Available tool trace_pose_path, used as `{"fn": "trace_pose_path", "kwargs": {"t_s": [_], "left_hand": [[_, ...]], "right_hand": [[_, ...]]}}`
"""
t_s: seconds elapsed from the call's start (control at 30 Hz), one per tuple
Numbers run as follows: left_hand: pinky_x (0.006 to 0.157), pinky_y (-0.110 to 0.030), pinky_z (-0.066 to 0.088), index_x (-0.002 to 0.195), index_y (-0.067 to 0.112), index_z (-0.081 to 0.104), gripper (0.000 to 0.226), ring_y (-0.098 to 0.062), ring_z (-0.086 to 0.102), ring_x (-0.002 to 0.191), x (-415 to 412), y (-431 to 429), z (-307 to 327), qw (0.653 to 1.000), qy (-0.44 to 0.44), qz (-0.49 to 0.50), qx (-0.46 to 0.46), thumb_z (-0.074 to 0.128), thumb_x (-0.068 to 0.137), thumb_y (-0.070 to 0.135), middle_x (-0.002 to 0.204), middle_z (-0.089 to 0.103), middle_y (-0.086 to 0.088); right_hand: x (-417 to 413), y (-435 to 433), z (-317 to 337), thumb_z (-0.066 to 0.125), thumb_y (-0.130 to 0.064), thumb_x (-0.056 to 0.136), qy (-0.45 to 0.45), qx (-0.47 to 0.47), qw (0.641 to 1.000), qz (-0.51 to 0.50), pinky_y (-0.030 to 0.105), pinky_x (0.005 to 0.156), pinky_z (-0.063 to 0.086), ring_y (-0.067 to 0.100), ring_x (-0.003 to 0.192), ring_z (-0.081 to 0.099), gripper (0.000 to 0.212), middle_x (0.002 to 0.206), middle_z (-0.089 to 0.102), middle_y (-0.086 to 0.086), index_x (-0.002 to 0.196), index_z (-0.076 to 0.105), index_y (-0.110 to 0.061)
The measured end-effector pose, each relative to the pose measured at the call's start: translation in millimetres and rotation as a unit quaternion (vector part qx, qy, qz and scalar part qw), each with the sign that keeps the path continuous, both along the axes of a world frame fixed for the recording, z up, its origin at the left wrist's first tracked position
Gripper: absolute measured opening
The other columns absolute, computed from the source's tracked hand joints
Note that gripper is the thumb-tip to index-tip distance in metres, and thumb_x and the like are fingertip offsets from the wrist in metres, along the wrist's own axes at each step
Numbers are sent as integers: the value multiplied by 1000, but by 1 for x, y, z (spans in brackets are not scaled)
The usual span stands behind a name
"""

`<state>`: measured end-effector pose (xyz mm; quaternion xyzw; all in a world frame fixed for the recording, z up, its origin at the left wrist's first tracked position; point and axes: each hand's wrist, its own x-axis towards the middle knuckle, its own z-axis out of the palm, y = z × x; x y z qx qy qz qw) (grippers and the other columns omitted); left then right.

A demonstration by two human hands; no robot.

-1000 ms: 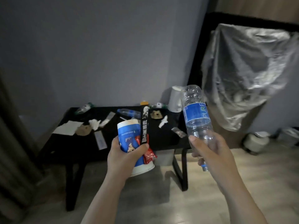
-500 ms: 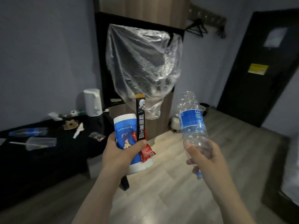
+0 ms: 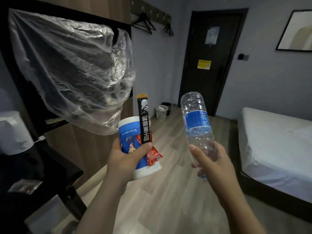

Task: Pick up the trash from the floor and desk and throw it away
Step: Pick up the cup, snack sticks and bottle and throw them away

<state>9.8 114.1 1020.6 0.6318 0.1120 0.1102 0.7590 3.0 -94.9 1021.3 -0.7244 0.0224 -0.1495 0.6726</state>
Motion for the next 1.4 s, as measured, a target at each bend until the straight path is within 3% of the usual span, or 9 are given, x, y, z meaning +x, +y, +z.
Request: {"fn": "trace_pose_path", "kwargs": {"t_s": [0.27, 0.43, 0.53, 0.7, 0.83, 0.97, 1.2, 1.33, 1.4], "left_hand": [[80, -50, 57, 110, 22, 59, 55, -24, 71, 86, 133, 49, 3, 998, -2, -60, 18, 84, 61, 26, 97, 72, -4], [85, -52, 55, 111, 23, 58, 72, -24, 70, 90, 209, 50, -15, 996, 15, -82, 17, 91, 49, 32, 100, 71, -4], [84, -51, 56, 110, 23, 59, 66, -24, 71, 89, 261, 40, -24, 996, 18, -88, 18, 84, 50, 34, 99, 72, -4], [82, -47, 57, 108, 22, 59, 64, -25, 71, 88, 357, 13, -21, 996, 5, -79, 31, 83, 50, 32, 100, 72, -6], [82, -46, 56, 109, 21, 59, 65, -26, 70, 88, 431, -13, -11, 997, -2, -65, 52, 83, 50, 33, 99, 71, -6], [71, -37, 56, 109, 24, 59, 56, -21, 71, 85, 500, -37, -11, 995, -11, -72, 61, 88, 61, 24, 97, 72, -2], [69, -37, 57, 105, 23, 60, 53, -21, 72, 81, 631, -60, -27, 995, -2, -78, 68, 88, 60, 25, 94, 72, -4], [79, -48, 57, 103, 21, 60, 60, -25, 71, 84, 719, -64, -33, 994, 2, -83, 69, 85, 50, 35, 94, 72, -5], [75, -45, 58, 100, 22, 60, 57, -24, 72, 81, 765, -61, -34, 995, 4, -74, 68, 87, 51, 32, 90, 73, -4]], "right_hand": [[108, 44, -1, 75, -45, 69, 15, -19, 999, -44, 23, 49, 49, 15, 67, 69, 51, 92, 69, -3, 112, 53, -32], [172, 35, -8, 71, -55, 62, 47, -32, 995, -79, 24, 50, 48, 16, 69, 71, 57, 95, 68, -4, 112, 52, -35], [222, 26, -14, 71, -55, 63, 50, -38, 994, -93, 23, 49, 47, 16, 68, 71, 58, 94, 68, -4, 113, 53, -33], [320, -4, -19, 73, -43, 76, 40, -44, 994, -95, 18, 46, 46, 13, 65, 69, 36, 88, 68, -5, 106, 53, -38], [396, -34, -8, 72, -48, 74, 40, -41, 995, -82, 16, 46, 45, 9, 63, 68, 46, 91, 67, -7, 113, 51, -38], [462, -57, -8, 72, -50, 73, 51, -43, 994, -81, 16, 46, 44, 10, 63, 68, 45, 93, 67, -8, 111, 49, -41], [584, -86, -21, 71, -52, 73, 72, -61, 991, -90, 22, 50, 47, 10, 63, 69, 50, 96, 66, -4, 115, 49, -36], [668, -90, -26, 71, -54, 72, 76, -76, 990, -90, 21, 50, 47, 9, 64, 69, 45, 93, 66, -5, 109, 48, -41], [713, -88, -23, 70, -54, 72, 84, -83, 990, -79, 21, 51, 48, 8, 66, 69, 41, 91, 67, -6, 104, 46, -45]]}}
